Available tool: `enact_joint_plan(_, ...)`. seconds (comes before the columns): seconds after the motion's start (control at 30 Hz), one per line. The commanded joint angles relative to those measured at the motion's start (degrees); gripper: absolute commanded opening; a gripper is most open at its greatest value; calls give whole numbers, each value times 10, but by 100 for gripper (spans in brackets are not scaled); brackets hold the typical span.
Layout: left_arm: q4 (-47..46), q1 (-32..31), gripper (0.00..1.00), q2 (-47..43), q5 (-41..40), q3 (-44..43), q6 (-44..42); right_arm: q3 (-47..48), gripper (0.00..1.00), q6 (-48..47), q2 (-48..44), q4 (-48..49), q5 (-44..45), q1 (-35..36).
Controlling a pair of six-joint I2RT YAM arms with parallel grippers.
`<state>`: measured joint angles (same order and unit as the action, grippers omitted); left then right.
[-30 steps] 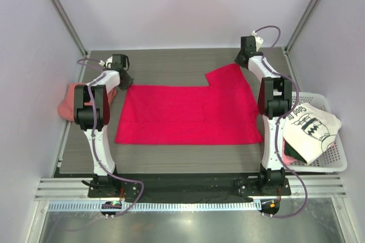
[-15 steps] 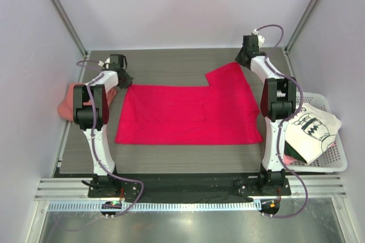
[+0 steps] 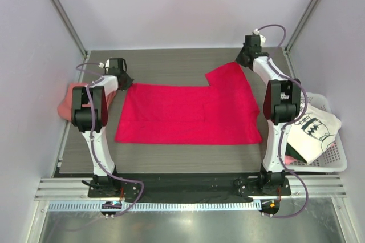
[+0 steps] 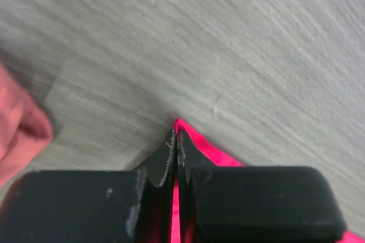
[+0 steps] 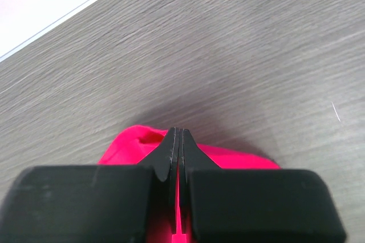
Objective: Fold and stack the t-shirts
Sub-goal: Fold the tshirt
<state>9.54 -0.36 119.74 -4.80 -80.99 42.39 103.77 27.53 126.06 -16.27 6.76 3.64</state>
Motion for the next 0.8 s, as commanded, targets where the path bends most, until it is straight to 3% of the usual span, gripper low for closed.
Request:
enact_joint_plan(0.0, -91, 1, 0, -52, -5, 61, -31, -23, 1, 1, -70, 17, -6, -3)
enact_joint_plan(0.17, -259, 1, 0, -88, 28, 150, -44, -66, 1, 4, -113, 17, -4, -12)
enact_joint_plan(0.37, -332, 29, 0, -72, 136, 160, -61, -98, 1, 9, -136, 19, -23, -27)
enact_joint_plan(0.47, -324, 41, 0, -73, 179, 153, -55, -109, 1, 11, -141, 19, -32, -28)
enact_joint_plan(0.77, -317, 44, 0, -130, 183, 187, -106, -131, 1, 12, -158, 20, -61, -29)
